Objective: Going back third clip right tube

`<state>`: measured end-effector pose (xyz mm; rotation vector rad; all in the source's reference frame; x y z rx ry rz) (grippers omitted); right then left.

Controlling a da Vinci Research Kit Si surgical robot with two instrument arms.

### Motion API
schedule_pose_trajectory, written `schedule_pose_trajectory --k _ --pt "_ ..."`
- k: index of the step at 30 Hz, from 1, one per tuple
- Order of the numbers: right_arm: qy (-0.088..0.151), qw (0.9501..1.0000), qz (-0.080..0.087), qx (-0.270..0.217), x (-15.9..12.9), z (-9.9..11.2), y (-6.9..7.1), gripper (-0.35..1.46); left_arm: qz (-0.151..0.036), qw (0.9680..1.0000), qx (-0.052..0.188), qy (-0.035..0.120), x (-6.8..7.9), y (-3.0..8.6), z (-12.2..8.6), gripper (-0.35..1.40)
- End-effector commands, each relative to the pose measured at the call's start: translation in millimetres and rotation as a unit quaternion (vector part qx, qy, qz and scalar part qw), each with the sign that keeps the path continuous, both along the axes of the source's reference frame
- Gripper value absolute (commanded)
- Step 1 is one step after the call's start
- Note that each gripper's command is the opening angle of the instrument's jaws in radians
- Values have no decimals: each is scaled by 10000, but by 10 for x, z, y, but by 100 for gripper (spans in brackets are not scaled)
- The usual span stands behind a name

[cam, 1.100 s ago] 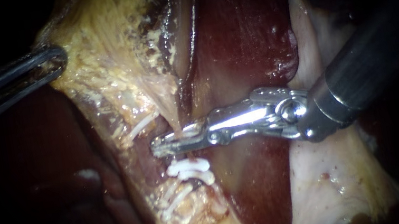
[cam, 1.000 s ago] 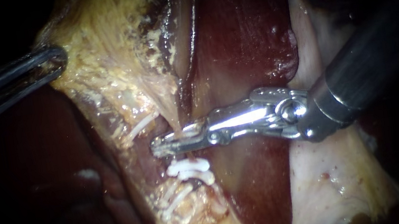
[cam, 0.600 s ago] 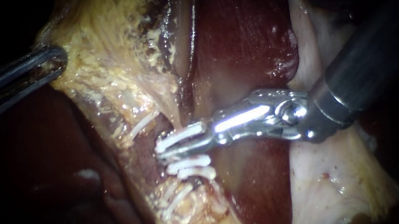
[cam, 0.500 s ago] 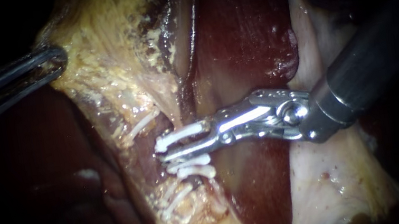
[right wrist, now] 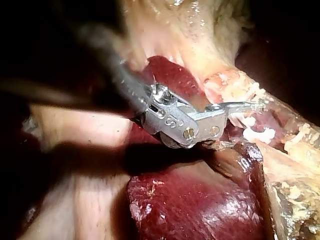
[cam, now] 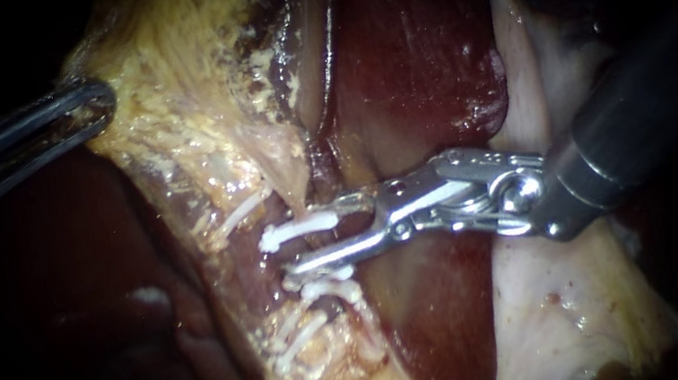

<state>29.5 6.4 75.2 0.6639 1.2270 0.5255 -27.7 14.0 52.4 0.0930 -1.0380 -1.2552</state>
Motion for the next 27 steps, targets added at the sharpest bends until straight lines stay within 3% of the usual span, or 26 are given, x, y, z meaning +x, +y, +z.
schedule_pose_trajectory --k 1,8,15,21,27 --pt "15 9999 -20 -111 -5 -3 2 60 0 10000 0 1 0 0 -1 -35" --pt "192 9967 -232 -750 -48 -32 19 60 -1 10000 -1 1 0 0 -1 -35" --pt "361 9902 -438 -1278 -79 -68 18 60 -2 10000 -2 3 0 0 0 -35" --pt "436 9863 -518 -1506 -88 -91 23 60 -8 10000 -9 8 -2 -2 1 -35" --pt "483 9822 -571 -1724 -89 -95 23 60 7 10000 -27 -10 -9 -5 9 -35"
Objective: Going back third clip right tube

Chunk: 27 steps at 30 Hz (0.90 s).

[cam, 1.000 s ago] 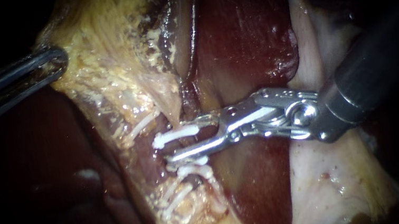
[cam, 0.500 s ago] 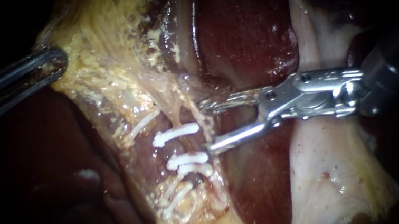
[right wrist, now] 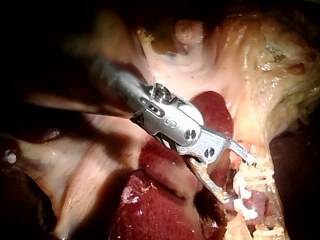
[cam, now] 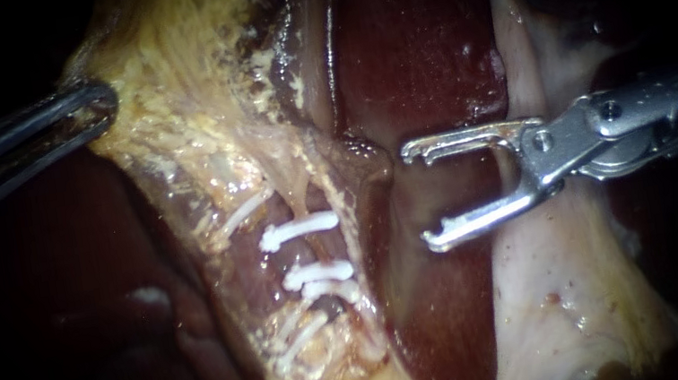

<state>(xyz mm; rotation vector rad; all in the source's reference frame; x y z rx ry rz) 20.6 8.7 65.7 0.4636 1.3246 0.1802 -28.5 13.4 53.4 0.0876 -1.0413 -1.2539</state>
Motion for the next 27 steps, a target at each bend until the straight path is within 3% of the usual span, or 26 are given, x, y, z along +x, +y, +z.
schedule_pose_trajectory --k 1,7,16,22,27 --pt "-1 10000 -14 -30 0 1 0 60 14 10000 -4 -10 -1 -1 2 -35" --pt "20 9999 -36 -122 3 5 -1 60 135 9999 -6 -49 -20 -8 32 -35" --pt "33 9999 -52 -122 6 3 -4 60 285 9996 62 -3 -58 -7 76 -35" --pt "49 9999 -71 -145 6 2 -4 60 364 9993 96 -28 -80 -9 85 -35" --pt "50 9999 -72 -145 6 1 -4 60 387 9992 101 -36 -85 -10 87 -35"
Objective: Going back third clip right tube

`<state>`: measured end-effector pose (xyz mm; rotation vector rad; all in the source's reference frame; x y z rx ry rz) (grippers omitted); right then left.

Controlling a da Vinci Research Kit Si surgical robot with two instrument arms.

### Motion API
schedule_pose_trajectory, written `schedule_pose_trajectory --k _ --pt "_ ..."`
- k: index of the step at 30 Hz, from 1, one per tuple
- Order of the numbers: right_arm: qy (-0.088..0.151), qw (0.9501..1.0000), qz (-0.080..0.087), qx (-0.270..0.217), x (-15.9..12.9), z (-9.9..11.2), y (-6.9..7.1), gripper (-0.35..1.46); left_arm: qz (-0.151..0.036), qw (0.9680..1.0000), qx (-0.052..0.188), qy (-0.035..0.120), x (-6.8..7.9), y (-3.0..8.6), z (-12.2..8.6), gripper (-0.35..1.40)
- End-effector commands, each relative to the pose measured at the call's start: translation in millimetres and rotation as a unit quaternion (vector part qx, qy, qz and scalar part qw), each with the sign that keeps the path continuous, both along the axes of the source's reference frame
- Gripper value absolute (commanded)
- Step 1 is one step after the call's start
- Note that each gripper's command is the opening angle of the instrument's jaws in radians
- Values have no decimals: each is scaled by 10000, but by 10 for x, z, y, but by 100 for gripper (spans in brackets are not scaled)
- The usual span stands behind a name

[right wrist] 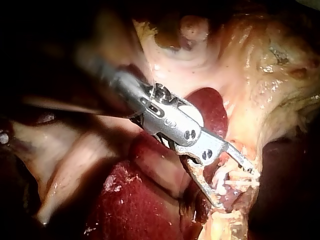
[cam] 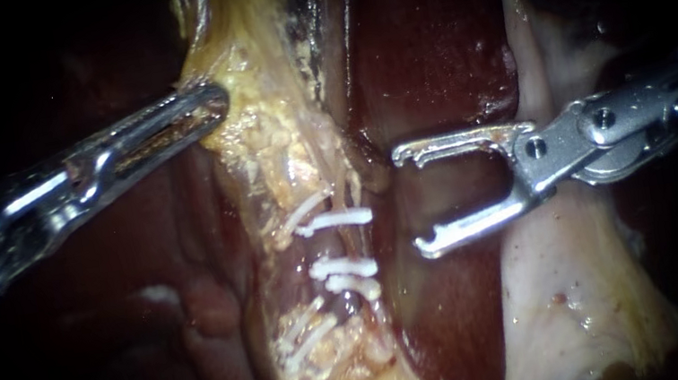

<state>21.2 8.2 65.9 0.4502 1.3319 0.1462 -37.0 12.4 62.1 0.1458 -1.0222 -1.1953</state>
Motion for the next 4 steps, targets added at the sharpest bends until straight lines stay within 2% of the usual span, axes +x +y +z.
schedule_pose_trajectory --k 1,4 --pt "-1 10000 2 0 -1 0 0 60 5 10000 1 -4 0 0 0 -35" --pt "6 10000 -6 -27 -1 0 0 60 7 10000 1 -5 0 0 0 -35"
